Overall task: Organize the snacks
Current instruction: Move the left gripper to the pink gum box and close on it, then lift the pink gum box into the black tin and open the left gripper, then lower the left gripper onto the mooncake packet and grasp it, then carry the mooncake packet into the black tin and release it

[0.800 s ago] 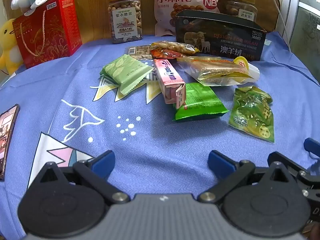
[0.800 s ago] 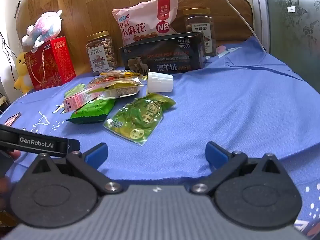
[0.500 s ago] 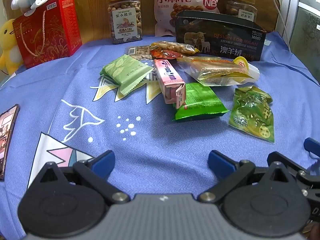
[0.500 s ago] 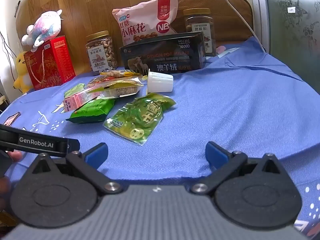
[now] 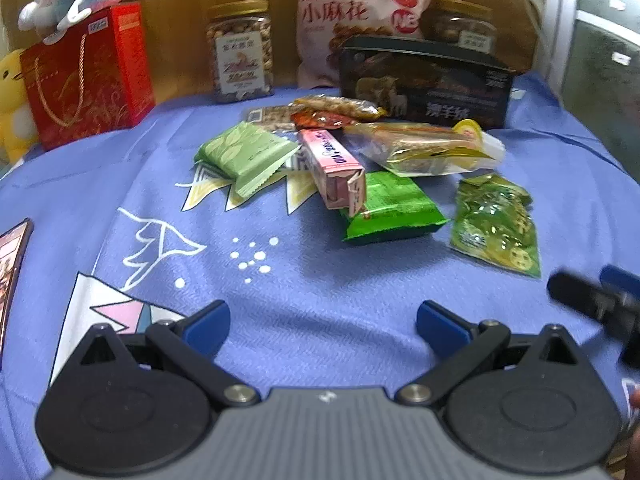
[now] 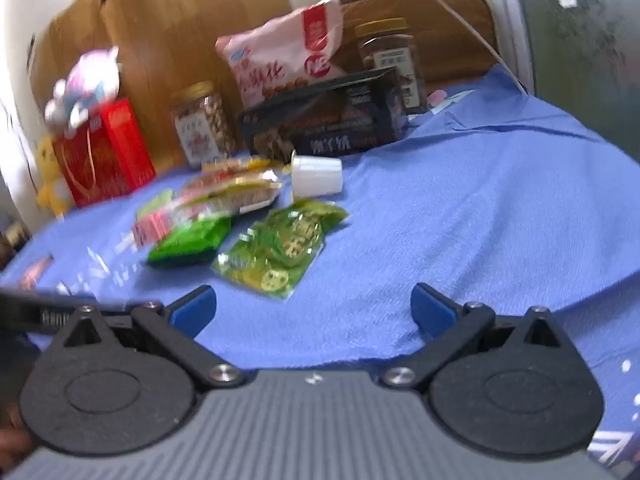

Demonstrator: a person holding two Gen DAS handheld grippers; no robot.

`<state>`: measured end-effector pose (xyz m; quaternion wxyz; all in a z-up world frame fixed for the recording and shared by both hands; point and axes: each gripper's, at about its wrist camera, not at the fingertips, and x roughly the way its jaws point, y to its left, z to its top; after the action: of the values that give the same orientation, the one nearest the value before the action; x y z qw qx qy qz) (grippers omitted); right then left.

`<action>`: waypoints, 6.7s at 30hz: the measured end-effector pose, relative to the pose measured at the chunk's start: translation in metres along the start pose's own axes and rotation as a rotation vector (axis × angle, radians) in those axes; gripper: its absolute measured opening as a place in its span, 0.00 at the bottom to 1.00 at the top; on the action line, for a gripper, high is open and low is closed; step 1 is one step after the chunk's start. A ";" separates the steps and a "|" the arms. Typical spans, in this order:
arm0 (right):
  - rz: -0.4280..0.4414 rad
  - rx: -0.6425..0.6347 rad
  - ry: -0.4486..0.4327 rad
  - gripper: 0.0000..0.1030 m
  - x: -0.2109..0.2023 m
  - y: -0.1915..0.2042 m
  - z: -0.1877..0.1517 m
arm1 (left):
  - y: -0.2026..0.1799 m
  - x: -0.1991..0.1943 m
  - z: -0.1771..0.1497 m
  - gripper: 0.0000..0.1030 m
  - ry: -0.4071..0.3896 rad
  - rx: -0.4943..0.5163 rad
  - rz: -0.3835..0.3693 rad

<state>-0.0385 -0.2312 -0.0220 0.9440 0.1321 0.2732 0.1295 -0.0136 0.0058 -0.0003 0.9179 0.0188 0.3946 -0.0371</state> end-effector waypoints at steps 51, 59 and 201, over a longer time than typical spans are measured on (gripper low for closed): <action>0.368 -0.296 0.104 0.42 0.005 -0.003 0.015 | 0.045 0.001 0.019 0.68 0.011 -0.024 -0.465; 0.365 -0.312 0.071 0.39 0.008 0.003 0.014 | 0.031 0.002 0.010 0.51 0.035 0.035 -0.441; 0.370 -0.324 -0.070 0.51 0.065 0.042 0.088 | 0.049 0.028 0.139 0.50 -0.159 -0.061 -0.619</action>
<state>0.0562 -0.1869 0.0321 0.9220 0.0311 0.1874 0.3374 0.1104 0.0446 0.0749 0.8912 -0.1326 0.3094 -0.3040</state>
